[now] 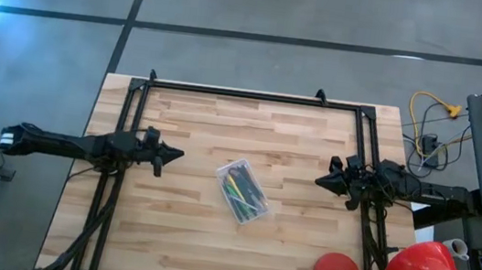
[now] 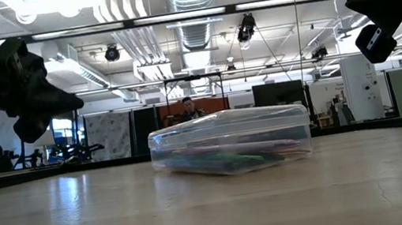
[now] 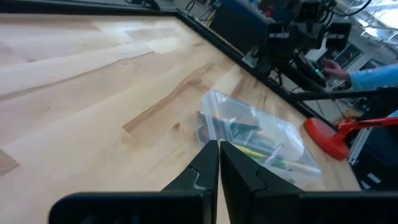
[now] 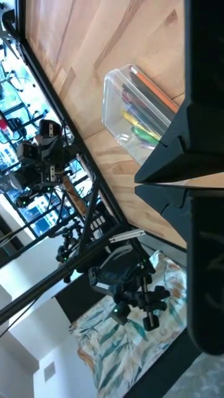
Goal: Pick & place school supplies into a supply box
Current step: Return to Home Position
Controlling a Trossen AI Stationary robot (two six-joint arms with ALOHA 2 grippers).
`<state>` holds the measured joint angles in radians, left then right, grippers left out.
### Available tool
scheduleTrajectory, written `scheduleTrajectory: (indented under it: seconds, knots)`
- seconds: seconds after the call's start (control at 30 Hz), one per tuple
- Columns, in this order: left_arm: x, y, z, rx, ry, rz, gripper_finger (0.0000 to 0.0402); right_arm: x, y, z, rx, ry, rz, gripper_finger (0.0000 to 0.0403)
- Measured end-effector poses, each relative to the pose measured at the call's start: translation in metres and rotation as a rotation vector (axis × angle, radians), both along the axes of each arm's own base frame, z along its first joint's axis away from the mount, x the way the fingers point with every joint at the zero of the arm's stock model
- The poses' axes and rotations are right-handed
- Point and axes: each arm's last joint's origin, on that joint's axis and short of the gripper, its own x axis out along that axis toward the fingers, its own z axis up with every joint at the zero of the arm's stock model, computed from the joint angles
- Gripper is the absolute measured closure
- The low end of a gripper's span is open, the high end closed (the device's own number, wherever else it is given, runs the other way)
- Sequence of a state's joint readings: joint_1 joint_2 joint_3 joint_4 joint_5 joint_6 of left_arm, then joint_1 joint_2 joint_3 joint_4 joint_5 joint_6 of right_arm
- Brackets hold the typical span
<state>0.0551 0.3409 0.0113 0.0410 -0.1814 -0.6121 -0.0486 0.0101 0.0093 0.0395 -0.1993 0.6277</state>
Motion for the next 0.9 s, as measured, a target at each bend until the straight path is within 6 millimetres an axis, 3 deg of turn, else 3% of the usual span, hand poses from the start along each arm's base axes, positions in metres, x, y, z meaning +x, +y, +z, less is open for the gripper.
scheduleTrajectory:
  seconds: [0.9]
  knots:
    - [0.0036, 0.0002, -0.0107, -0.006, 0.11, 0.0, 0.0402, 0.0, 0.0, 0.0, 0.0, 0.0, 0.0, 0.0394]
